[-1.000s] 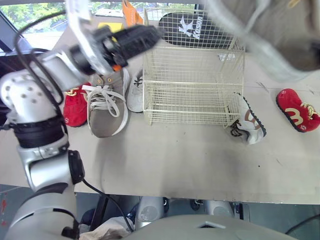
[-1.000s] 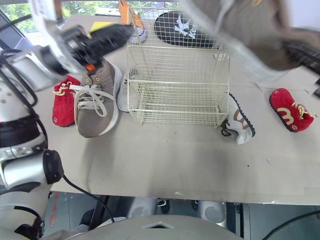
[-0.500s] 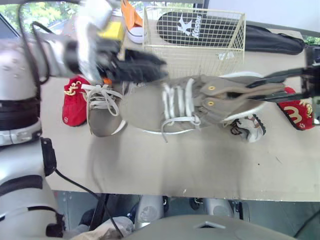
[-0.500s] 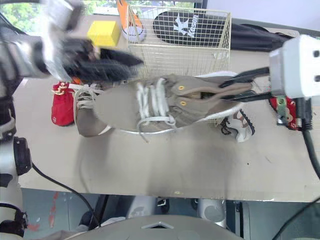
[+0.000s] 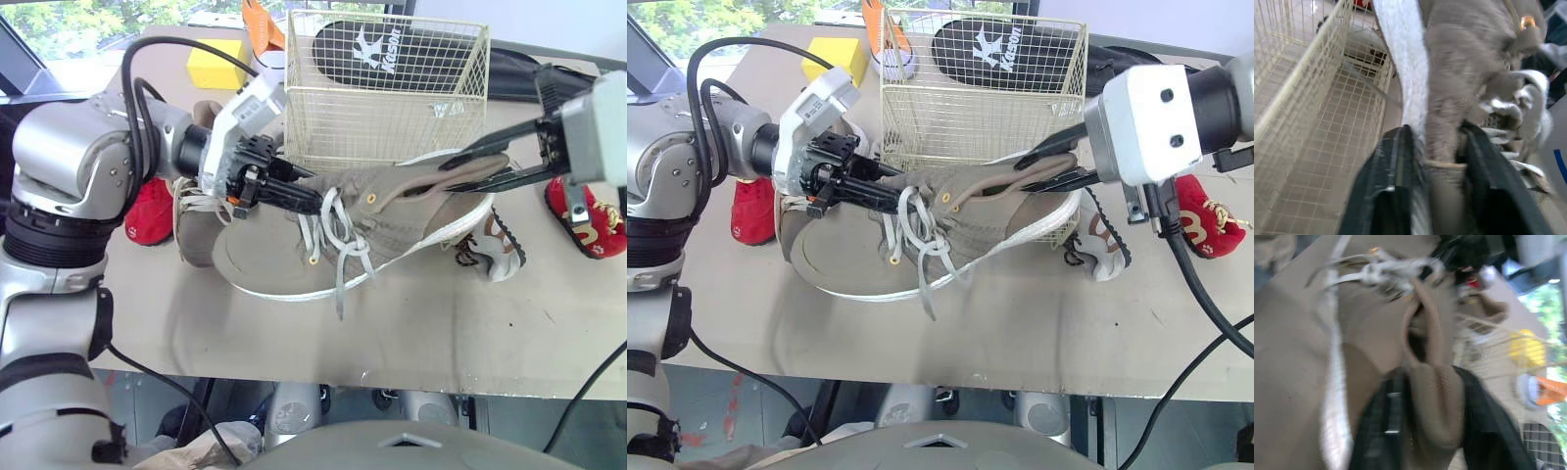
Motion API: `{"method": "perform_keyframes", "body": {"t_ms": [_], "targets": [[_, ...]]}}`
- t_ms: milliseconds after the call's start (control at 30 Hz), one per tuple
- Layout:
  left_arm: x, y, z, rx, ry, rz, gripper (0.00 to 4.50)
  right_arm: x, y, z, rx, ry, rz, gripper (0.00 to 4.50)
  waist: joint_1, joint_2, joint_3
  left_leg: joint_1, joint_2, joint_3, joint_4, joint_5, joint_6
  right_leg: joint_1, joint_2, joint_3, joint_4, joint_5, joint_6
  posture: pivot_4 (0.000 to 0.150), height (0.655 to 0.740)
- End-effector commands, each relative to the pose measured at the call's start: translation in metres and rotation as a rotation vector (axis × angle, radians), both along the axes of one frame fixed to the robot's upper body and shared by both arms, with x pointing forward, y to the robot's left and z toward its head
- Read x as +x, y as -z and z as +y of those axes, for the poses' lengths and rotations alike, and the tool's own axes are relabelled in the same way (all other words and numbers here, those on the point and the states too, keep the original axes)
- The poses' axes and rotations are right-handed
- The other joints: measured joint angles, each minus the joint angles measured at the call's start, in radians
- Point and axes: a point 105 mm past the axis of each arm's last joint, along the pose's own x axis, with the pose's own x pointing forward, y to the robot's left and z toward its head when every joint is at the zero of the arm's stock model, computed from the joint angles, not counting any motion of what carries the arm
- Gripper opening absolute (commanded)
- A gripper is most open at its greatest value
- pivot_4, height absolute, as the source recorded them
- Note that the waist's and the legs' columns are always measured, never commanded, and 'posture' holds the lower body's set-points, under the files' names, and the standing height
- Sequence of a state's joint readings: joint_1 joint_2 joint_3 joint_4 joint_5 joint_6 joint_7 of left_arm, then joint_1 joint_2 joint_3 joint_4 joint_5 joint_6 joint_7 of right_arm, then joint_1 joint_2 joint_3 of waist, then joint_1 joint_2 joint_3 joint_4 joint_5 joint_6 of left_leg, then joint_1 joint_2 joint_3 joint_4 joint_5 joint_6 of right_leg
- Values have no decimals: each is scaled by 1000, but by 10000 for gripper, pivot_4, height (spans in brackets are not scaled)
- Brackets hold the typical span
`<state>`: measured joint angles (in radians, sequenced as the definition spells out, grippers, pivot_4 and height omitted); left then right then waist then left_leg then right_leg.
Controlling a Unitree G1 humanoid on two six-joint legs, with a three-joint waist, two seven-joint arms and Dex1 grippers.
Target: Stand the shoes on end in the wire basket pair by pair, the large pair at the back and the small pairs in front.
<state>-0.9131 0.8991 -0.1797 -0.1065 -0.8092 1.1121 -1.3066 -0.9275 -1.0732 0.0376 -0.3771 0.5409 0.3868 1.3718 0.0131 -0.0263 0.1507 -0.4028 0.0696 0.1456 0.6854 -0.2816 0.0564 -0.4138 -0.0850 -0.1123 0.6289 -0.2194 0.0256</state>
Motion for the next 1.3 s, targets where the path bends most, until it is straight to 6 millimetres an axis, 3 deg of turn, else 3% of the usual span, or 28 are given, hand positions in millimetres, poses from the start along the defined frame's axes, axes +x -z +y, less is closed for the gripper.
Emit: {"method": "perform_keyframes", "body": {"t_ms": [33, 133, 167, 267, 367, 467, 533, 733, 800, 900, 1000, 1200, 1267, 1300], "targets": [[-6, -26, 1, -126, -14, -67, 4621, 2, -10, -13, 66, 113, -35, 26820, 2, 0, 0, 0, 0, 0, 0, 0, 0, 0, 0, 0, 0, 0, 0, 1500, 7400], [-1, -32, 5, -214, -95, -103, 3493, 15, -14, -40, 210, 322, -10, 42822, 1, -1, 0, 0, 0, -2, 0, 0, 0, 2, -1, -1, 0, 0, 0, 1500, 7400], [3, -36, 5, -257, -138, -136, 3489, 19, -12, -53, 260, 412, 12, 44664, 0, -1, 0, 0, 0, -2, 1, 0, 0, 2, -1, -1, 0, 0, 0, 1500, 7400], [14, -50, 4, -388, -245, -229, 3221, 16, 0, -77, 409, 578, 160, 45000, 9, -2, 0, 1, -1, -3, 1, 0, 0, 4, -3, -2, 1, 0, 0, 1500, 7400], [18, -60, 1, -481, -301, -299, 3067, 8, 17, -82, 557, 663, 329, 45000, 4, -2, 0, 1, -2, -4, 1, 0, 0, 4, -2, -3, 3, 0, 0, 1500, 7400], [20, -62, -6, -503, -326, -391, 3050, 4, 19, -67, 707, 629, 456, 45000, -3, -3, -1, 3, -2, -5, 0, 0, 0, 4, -2, -2, 4, 0, 0, 1500, 7400], [21, -58, -12, -487, -333, -476, 3048, 3, 16, -47, 796, 552, 534, 45000, -11, -2, -1, 5, -3, -4, 0, 0, 0, 4, -2, -1, 6, 0, 0, 1500, 7400], [19, -50, -32, -466, -303, -624, 3042, 8, 15, 7, 910, 441, 726, 45000, -11, -2, -1, 5, -5, -5, 0, 0, 0, 4, -3, 0, 8, 0, 0, 1500, 7400], [18, -50, -37, -454, -296, -679, 2995, 13, 13, 16, 937, 445, 778, 45000, -8, -2, -1, 4, -6, -5, 0, 0, 0, 3, -3, 0, 8, 0, 0, 1500, 7400], [17, -53, -43, -465, -300, -741, 2987, 26, 22, 21, 908, 536, 787, 36772, 2, -3, -1, 3, -7, -4, 0, 0, 0, 2, -3, 0, 7, 0, 0, 1500, 7400], [10, -48, -46, -457, -273, -751, 2985, 34, 21, 20, 940, 571, 802, 21797, 2, -2, -1, 2, -7, -5, -1, 0, 0, 2, -3, -1, 6, 0, 0, 1500, 7400], [6, -43, -42, -441, -281, -747, 2981, 37, 20, 24, 953, 584, 807, 526, 0, -2, -1, 2, -6, -6, -1, 0, 0, 2, -3, -2, 6, 0, 0, 1500, 7400], [8, -45, -34, -487, -339, -649, 13151, 39, 15, 23, 962, 574, 761, 0, -1, -2, -1, 2, -6, -6, -1, 0, 0, 2, -3, -2, 6, 0, 0, 1500, 7400], [9, -46, -31, -497, -364, -615, 15073, 39, 12, 22, 967, 566, 738, 0, -2, -2, -1, 2, -6, -6, -1, 0, 0, 2, -3, -2, 6, 0, 0, 1500, 7400]]}}
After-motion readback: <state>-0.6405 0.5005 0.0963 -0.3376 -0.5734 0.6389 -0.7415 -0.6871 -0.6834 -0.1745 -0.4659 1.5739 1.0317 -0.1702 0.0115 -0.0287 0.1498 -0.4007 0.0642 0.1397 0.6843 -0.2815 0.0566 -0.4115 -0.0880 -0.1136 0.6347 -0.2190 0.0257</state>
